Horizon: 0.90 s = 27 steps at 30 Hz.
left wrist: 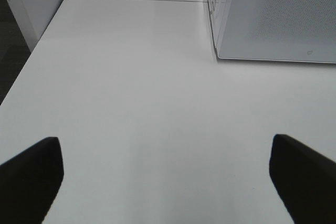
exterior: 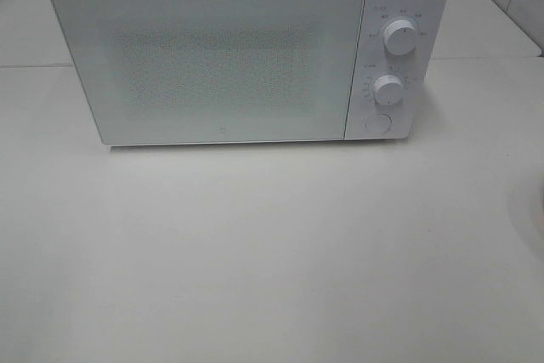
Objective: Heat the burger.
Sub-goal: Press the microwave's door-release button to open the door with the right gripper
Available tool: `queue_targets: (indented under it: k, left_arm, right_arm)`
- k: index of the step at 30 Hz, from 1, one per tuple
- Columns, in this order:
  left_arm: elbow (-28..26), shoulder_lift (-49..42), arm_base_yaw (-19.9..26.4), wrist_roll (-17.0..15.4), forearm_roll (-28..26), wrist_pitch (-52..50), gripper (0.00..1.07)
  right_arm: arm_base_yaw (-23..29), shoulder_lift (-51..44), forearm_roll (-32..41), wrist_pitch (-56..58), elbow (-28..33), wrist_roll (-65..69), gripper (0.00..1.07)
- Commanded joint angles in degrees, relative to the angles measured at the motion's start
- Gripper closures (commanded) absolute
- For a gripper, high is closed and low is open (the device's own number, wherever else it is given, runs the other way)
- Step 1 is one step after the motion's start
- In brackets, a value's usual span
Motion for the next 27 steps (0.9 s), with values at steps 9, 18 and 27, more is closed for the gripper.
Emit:
queue_targets:
  k: [9,18,27]
  left_arm:
    - [0.11,-1.03,0.0,-0.17,-0.52,-0.46,0.04]
    - [0.11,-1.03,0.0,-0.17,-0.52,-0.46,0.04]
    - [0.11,-1.03,0.0,-0.17,-0.52,-0.46,0.04]
  right_arm:
    - [0.06,-1.2,-0.52,-0.46,0.06,0.17,0.09]
    - [0.06,0.63,-0.86,-2.06,-0.97,-0.11,0.09]
    - [0.06,14.5,-0.86,-28.88,-1.09,-11.29,0.11]
